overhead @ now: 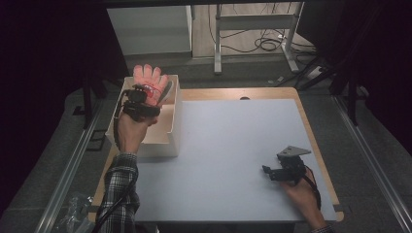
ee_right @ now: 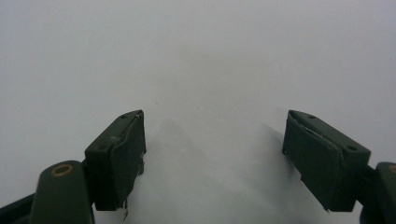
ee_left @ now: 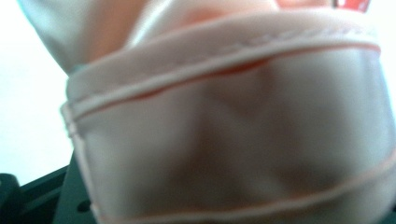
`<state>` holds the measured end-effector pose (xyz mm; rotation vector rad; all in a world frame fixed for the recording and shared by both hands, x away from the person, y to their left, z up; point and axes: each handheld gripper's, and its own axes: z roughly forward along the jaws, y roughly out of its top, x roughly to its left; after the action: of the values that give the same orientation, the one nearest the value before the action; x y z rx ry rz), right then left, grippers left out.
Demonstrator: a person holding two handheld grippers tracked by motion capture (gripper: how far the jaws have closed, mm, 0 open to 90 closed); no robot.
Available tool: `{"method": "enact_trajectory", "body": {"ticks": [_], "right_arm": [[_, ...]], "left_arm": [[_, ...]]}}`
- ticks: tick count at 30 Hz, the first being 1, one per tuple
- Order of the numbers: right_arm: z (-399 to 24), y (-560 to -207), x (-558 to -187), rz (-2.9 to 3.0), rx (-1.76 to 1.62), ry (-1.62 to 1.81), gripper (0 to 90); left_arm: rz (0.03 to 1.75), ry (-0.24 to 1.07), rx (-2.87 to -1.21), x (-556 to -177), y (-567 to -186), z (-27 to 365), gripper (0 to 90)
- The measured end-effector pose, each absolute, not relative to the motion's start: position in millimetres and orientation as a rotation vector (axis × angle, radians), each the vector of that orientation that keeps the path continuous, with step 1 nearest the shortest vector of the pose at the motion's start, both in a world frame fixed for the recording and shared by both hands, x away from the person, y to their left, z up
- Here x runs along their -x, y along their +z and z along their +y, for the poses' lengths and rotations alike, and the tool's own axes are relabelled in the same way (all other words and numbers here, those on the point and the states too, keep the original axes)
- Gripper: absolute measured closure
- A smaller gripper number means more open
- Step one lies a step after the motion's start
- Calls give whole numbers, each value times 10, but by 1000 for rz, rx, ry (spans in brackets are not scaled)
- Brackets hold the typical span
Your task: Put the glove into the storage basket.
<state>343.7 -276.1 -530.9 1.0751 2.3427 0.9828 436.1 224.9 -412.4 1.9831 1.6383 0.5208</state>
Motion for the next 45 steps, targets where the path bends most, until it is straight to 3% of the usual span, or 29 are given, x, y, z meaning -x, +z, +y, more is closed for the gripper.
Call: {"method": "enact_trajectory", "body": {"ticks": [11,26,37,45], "right_arm": [[-2761,-5309,-3437,2342,-1075,983,216],[-2760,-5311,-3436,2341,-1074,985,216],[-2760,-5311,-3436,2340,-1074,985,216],[-2760,-5311,-3436,2341,-1075,985,216]], "left_arm": [[1714,473,-2029,-4509,-4562,2128,376],[1862,383,-2183,-4817,-4798,1935,331],[1918,278,-2200,-4884,-4863,1979,68],[1840,279,-2140,-4800,-4709,2035,27]]}}
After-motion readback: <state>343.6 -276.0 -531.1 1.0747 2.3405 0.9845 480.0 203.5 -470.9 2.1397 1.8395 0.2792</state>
